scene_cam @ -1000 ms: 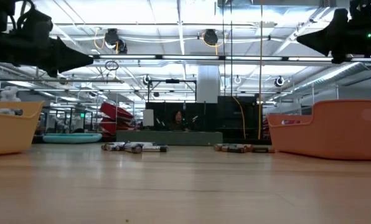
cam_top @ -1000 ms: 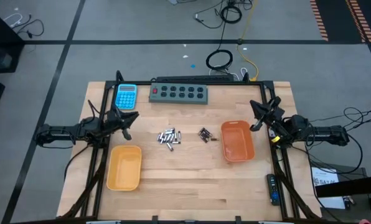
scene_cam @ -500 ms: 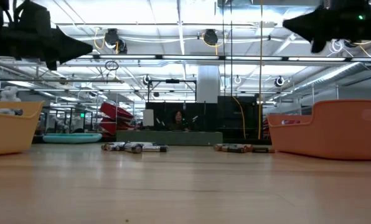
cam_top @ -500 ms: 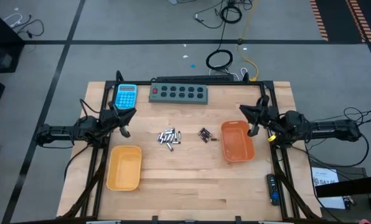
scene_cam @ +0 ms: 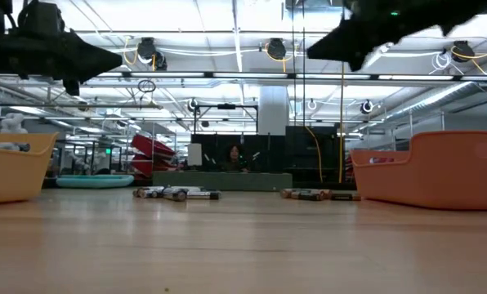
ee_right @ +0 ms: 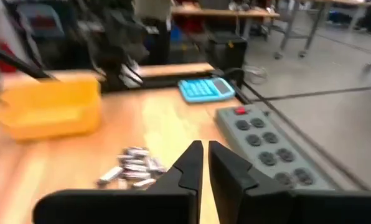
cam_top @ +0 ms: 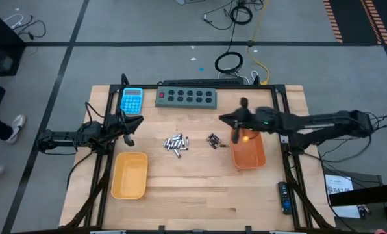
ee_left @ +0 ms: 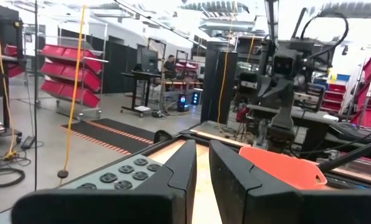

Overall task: Sort batteries
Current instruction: Put the black battery into the orange bin

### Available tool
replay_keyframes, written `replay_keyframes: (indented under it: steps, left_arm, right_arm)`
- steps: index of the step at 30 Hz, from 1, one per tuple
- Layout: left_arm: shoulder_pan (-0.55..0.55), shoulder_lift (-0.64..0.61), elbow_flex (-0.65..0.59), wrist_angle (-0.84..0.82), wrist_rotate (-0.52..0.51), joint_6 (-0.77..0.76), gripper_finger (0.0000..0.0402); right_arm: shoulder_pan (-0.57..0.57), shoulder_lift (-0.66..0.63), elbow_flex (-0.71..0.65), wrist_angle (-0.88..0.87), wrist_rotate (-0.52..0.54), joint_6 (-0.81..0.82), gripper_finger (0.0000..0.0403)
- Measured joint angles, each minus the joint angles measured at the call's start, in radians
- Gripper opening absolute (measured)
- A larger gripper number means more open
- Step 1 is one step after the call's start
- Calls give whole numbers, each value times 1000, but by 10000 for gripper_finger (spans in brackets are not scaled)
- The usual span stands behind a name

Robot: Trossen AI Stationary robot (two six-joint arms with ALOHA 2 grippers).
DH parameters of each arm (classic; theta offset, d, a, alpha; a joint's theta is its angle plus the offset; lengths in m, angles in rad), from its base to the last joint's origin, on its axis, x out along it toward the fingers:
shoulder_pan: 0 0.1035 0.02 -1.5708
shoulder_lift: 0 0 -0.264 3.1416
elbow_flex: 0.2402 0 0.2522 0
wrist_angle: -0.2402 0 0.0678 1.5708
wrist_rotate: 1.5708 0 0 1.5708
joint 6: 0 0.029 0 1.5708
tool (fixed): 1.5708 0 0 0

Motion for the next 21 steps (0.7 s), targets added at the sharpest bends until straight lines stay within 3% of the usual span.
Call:
replay_keyframes:
  steps: [5,13,21]
  left_arm:
    - [0,0,0,-4,-18,0,54]
    - [0,1,0,-80,-110,-17,54]
    - [0,1,0,-159,-122,-41,54]
  right_arm:
    - [-25,207,204,-217,7,-87,16]
    - [-50,481,530,-710,7,-202,23]
    - [-49,673,602,-802,-108,-245,94]
